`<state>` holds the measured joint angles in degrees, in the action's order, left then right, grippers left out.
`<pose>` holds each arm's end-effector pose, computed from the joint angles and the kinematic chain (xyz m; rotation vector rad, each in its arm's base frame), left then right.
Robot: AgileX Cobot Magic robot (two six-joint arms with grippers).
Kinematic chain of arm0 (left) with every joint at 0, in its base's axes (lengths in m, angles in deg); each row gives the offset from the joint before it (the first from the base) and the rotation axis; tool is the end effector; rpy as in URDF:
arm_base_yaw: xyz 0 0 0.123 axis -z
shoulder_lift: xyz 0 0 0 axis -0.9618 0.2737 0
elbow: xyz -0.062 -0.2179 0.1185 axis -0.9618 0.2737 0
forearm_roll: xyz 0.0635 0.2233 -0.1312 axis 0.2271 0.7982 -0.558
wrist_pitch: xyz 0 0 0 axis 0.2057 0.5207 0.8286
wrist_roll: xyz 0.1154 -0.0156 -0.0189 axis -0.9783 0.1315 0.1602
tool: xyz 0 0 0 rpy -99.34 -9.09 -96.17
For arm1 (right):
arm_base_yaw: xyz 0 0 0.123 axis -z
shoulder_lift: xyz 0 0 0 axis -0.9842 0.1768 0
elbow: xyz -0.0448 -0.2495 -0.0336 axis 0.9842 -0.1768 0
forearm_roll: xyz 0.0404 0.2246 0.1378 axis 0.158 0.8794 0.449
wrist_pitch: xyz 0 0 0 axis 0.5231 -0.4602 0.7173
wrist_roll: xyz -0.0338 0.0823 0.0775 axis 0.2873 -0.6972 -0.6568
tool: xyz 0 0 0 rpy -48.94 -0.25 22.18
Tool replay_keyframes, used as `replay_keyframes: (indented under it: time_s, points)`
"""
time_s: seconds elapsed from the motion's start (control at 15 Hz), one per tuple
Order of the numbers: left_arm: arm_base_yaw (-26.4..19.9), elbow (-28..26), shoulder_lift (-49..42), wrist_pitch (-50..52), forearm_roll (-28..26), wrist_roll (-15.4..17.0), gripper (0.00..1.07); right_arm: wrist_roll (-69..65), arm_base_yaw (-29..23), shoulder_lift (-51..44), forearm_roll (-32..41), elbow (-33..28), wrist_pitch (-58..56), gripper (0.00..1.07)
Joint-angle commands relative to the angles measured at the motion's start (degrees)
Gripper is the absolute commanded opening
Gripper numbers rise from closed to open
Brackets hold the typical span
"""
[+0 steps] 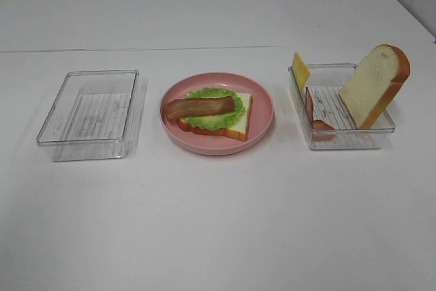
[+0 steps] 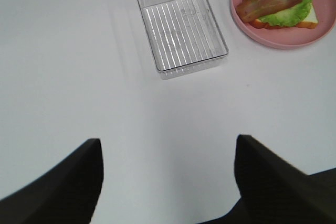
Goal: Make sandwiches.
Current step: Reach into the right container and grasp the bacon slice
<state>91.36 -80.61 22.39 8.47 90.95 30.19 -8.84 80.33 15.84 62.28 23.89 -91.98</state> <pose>0.1478 -0.0375 0.3635 0.2183 2.3510 -0.1096 0.0583 0.0154 0.2759 -0.1683 2.0238 0.0757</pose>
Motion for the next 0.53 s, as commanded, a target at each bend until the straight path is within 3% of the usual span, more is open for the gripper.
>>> replay_keyframes:
  time_s: [0.07, 0.53]
  points:
    - [0.0, 5.0, -7.4, 1.0, 0.4, 0.0, 0.68, 0.6, 0.1, -0.7, 0.1, -0.2, 0.3, 0.79]
    - [0.0, 25.3, -33.0, 6.2, -0.5, -6.5, 0.68, 0.6, 0.1, -0.7, 0.1, -0.2, 0.4, 0.79]
